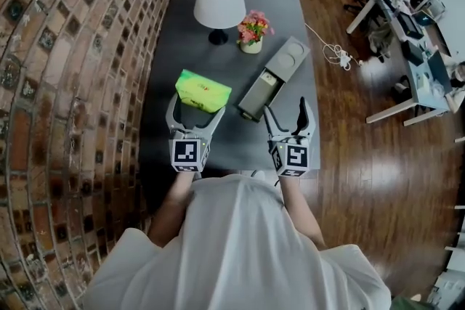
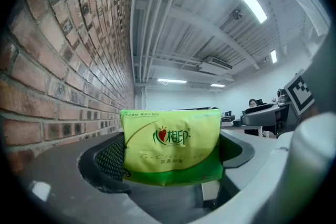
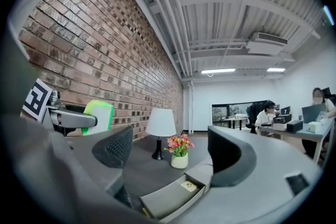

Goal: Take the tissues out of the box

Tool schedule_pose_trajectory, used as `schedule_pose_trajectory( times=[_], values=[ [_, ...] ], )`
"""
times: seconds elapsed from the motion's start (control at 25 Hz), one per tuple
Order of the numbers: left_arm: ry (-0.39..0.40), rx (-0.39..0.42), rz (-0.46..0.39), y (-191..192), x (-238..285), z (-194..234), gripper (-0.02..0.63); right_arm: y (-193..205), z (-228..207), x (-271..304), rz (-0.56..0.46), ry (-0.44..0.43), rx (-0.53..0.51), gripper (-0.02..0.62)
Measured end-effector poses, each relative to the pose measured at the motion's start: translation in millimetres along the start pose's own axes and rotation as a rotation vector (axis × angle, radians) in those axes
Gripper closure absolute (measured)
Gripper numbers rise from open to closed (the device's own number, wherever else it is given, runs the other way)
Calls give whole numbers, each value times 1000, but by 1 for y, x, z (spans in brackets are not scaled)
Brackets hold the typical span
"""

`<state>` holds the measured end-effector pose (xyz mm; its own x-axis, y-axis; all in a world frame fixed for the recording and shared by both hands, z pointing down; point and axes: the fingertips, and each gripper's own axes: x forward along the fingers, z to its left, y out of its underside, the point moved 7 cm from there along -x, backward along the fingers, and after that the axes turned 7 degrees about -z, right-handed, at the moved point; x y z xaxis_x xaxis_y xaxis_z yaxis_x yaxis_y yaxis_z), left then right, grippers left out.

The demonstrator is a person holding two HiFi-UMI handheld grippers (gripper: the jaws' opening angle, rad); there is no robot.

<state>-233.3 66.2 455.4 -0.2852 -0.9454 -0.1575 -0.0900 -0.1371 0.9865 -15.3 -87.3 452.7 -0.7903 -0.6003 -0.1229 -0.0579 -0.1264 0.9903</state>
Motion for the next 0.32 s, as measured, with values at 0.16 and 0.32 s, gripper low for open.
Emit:
schedule_pose_trajectory(
  times=[0.16,0.32],
  values=[
    [12,-7,5,7,4,2,87,0,0,4,6,0,-8,141],
    [10,-9,1,6,6,6,87,0,1,7,12,0,-9,141]
  ],
)
